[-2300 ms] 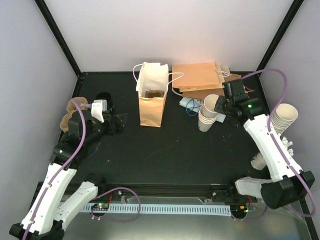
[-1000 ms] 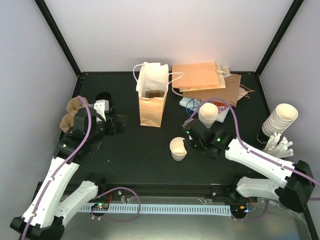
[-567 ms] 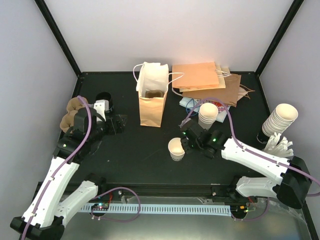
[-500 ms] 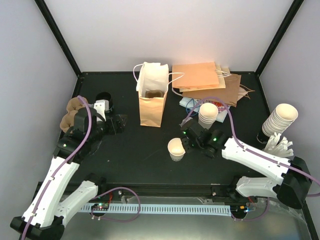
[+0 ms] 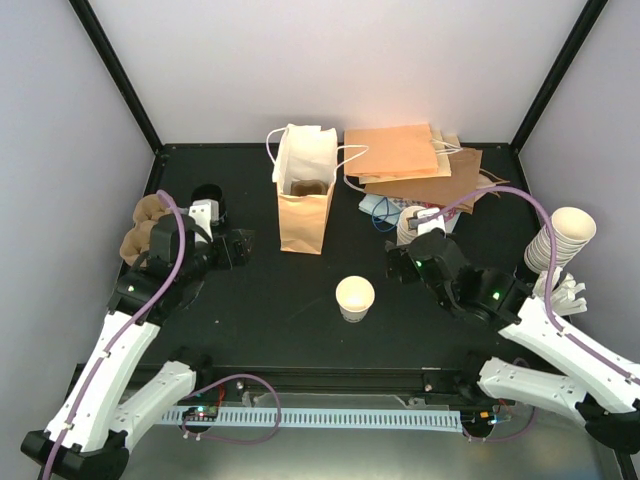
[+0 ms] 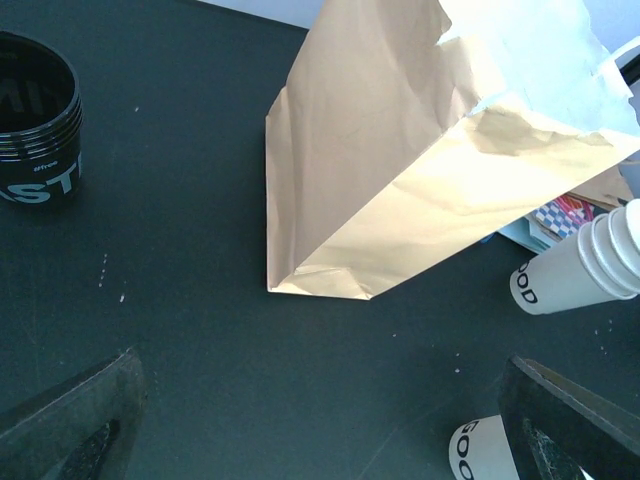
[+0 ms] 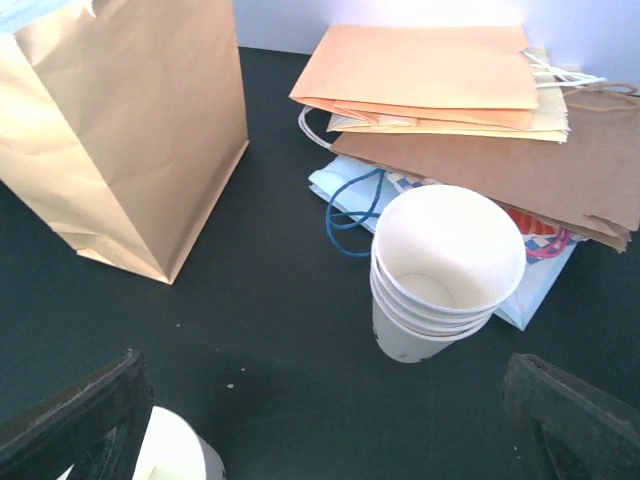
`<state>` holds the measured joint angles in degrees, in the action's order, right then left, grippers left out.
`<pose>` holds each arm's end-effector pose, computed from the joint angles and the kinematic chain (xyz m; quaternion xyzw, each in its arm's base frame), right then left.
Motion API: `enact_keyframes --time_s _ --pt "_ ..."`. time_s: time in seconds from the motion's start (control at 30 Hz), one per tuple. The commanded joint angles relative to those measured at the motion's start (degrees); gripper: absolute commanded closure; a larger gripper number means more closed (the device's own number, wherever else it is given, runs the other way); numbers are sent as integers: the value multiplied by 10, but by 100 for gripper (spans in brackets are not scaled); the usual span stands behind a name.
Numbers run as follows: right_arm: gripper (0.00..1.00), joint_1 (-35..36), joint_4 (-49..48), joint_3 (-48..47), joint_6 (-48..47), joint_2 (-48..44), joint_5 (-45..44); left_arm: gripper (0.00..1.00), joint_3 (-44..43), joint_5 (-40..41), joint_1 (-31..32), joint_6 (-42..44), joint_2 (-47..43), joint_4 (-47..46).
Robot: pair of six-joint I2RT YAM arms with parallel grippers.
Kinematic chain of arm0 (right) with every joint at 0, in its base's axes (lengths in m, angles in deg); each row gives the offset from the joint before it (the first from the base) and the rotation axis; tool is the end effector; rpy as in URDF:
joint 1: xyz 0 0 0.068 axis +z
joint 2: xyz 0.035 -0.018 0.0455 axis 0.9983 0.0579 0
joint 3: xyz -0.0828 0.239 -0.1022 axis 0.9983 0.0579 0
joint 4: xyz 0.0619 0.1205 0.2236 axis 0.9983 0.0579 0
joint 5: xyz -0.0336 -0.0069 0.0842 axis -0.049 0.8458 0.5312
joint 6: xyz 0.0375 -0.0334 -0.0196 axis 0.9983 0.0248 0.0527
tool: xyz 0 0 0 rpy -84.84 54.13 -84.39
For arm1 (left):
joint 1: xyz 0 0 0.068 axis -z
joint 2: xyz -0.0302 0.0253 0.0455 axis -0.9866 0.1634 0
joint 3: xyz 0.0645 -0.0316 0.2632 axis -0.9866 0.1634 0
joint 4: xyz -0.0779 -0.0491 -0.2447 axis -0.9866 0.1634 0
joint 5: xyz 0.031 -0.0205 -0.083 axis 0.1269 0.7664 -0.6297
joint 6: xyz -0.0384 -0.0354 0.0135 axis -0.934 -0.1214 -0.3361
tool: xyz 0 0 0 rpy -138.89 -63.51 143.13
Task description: Pack the takeout coffee
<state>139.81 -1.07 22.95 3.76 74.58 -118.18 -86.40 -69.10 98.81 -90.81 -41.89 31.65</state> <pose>0.1202 0.1289 0.3425 -0.0889 0.8701 0.0754 0.4789 0.1429 -0.0501 0.3406 -0.0291 0.8752 -0.2095 0.4350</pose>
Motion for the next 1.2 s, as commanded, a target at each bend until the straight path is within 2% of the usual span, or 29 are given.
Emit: enact_keyframes --time_s 0.0,0.17,0.27,0.33,0.4,0.57,0.73,0.83,0.93,1.0,1.17 --pt "2 2 12 13 21 -4 -51 1 0 -12 -2 1 -5 0" --pt "2 2 21 24 53 -4 -50 1 20 -18 -2 -4 7 1" --pt "2 2 10 44 71 -6 -24 2 20 68 -2 -22 47 33" --pt "2 2 -4 59 80 -11 -3 6 11 123 -4 -45 82 53" --pt "2 2 -13 71 88 -18 11 10 -18 144 -15 -57 122 79" --pt "2 2 -17 92 92 -47 31 22 -46 156 -108 -77 212 83" --pt "2 2 -24 112 87 -79 41 23 -64 154 -165 -97 290 59" --pt "2 2 -29 115 82 -95 52 24 -99 165 -179 -82 360 65" --pt "2 2 -34 114 74 -105 66 26 -140 180 -181 -26 422 81" --pt "2 2 -35 110 68 -109 72 26 -166 213 -181 -11 461 105" --pt "2 2 -32 104 55 -121 71 24 -153 263 -187 -4 494 84"
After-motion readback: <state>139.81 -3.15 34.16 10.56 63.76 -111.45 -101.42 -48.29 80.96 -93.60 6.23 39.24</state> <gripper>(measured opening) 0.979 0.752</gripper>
